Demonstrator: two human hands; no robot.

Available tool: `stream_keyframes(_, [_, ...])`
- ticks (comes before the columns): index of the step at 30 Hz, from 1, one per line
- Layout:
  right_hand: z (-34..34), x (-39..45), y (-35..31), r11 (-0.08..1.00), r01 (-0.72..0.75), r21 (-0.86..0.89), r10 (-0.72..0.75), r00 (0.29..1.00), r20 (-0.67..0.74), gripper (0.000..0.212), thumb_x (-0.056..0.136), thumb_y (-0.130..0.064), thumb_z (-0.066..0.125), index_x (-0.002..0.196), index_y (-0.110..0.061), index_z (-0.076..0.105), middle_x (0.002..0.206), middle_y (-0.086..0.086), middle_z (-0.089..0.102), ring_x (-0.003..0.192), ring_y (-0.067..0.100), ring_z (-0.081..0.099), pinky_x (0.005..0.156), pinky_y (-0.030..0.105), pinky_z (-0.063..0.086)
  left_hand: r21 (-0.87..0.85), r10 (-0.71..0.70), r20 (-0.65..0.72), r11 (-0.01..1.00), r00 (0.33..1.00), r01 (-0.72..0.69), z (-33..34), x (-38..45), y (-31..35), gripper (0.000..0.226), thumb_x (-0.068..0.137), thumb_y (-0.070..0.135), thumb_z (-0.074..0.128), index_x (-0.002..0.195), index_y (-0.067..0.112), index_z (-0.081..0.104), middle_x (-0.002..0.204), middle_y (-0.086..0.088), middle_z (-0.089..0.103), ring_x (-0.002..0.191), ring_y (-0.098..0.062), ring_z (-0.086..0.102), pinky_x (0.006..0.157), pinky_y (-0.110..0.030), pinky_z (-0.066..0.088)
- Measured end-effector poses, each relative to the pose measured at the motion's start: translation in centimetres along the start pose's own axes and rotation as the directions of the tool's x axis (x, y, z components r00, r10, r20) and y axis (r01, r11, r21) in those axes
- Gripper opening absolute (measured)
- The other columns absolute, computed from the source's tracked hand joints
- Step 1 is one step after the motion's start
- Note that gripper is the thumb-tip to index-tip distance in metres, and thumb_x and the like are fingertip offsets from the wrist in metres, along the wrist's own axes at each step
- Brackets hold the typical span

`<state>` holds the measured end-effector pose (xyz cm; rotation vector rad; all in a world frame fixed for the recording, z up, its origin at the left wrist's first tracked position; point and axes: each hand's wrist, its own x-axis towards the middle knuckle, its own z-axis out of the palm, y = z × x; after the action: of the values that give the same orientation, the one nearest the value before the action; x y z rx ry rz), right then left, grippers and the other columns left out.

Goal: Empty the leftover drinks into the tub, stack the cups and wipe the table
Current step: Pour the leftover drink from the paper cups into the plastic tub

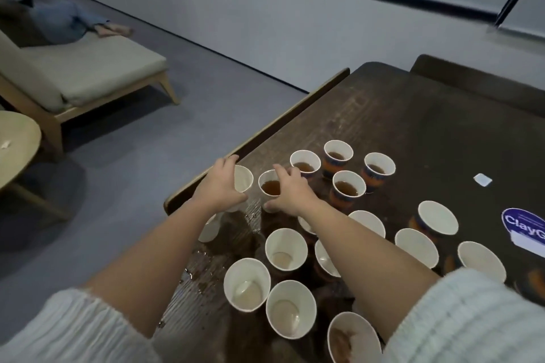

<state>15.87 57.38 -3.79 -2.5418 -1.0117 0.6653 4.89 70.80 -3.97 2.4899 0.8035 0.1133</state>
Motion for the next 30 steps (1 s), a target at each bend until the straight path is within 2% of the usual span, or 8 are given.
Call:
stream_keyframes(5, [1.6,1.8,-0.1,1.0,-0.023,0.019,0.023,0.999,-0.024,0.095,0.081,-0.039,0.075,0.153,-0.025,0.016,0.148,0.014,0.026,0.136,0.04,0.034,0.11,0.048,0.036,0.116,0.039,0.164,0.991,0.986,-0.059,1.1,1.0,-1.1,0.092,0.075,0.031,0.076,0.149,0.018,0.023,0.145,-0.007,0.032,0.129,-0.025,0.042,0.099,-0.04,0.044])
stream_keyframes(9, [2.1,2.5,-0.2,0.997,-0.018,0.079,0.024,0.997,-0.069,0.082,0.081,-0.032,0.076,0.148,-0.019,0.029,0.142,0.012,0.031,0.132,0.036,0.041,0.107,0.043,0.039,0.168,0.061,0.177,0.982,0.982,-0.092,1.4,1.1,-1.4,0.091,0.076,0.036,0.076,0.149,0.02,0.024,0.148,-0.003,0.033,0.13,-0.023,0.041,0.1,-0.038,0.041])
stream_keyframes(15, [1.9,2.6,-0.2,0.994,-0.013,0.109,0.025,0.993,-0.116,0.063,0.08,-0.021,0.074,0.133,-0.016,0.041,0.133,0.011,0.037,0.124,0.034,0.046,0.101,0.042,0.043,0.144,0.073,0.172,0.985,0.982,-0.099,1.3,1.2,-2.1,0.102,0.067,0.071,0.069,0.148,0.024,0.028,0.151,-0.001,0.033,0.137,-0.022,0.033,0.111,-0.047,0.03])
stream_keyframes(19, [1.8,2.4,0.0,0.992,0.0,0.124,0.017,0.991,-0.135,0.061,0.079,-0.022,0.075,0.13,-0.015,0.043,0.132,0.011,0.04,0.122,0.033,0.048,0.098,0.04,0.043,0.117,0.096,0.152,0.987,0.984,-0.114,1.0,1.2,-2.1,0.121,0.048,0.093,0.053,0.146,0.024,0.032,0.149,-0.002,0.036,0.138,-0.021,0.032,0.113,-0.048,0.027])
stream_keyframes(21, [1.7,2.2,0.2,0.992,0.0,0.127,0.016,0.992,-0.128,0.063,0.08,-0.024,0.076,0.132,-0.016,0.042,0.134,0.011,0.04,0.123,0.033,0.048,0.099,0.041,0.043,0.13,0.114,0.148,0.982,0.982,-0.134,1.2,1.3,-2.0,0.114,0.056,0.089,0.057,0.146,0.024,0.033,0.149,-0.003,0.036,0.139,-0.021,0.029,0.114,-0.047,0.025])
stream_keyframes(23, [1.5,2.1,0.5,0.992,0.004,0.129,0.011,0.993,-0.114,0.067,0.08,-0.024,0.077,0.135,-0.017,0.039,0.136,0.011,0.039,0.124,0.034,0.048,0.1,0.043,0.043,0.131,0.129,0.128,0.981,0.983,-0.146,1.5,1.5,-1.4,0.09,0.074,0.072,0.059,0.145,0.023,0.035,0.15,-0.003,0.035,0.14,-0.022,0.027,0.115,-0.046,0.021])
stream_keyframes(27, [1.3,1.7,0.8,0.991,0.035,0.133,-0.025,0.996,-0.08,0.08,0.081,-0.019,0.076,0.146,-0.018,0.029,0.143,0.012,0.036,0.13,0.034,0.044,0.103,0.043,0.043,0.195,0.11,0.07,0.973,0.992,-0.121,2.0,2.6,0.7,0.044,0.098,0.05,0.041,0.128,0.022,0.056,0.15,-0.003,0.034,0.143,-0.022,0.02,0.117,-0.049,0.008])
stream_keyframes(30, [1.3,1.7,0.8,0.99,0.054,0.131,-0.048,0.997,-0.053,0.09,0.082,-0.014,0.075,0.152,-0.021,0.02,0.149,0.013,0.033,0.136,0.033,0.04,0.106,0.044,0.041,0.317,0.068,0.129,0.942,0.989,-0.107,2.9,3.3,2.4,0.047,0.101,0.046,0.032,0.114,0.019,0.068,0.157,-0.006,0.021,0.147,-0.026,0.006,0.116,-0.054,-0.006])
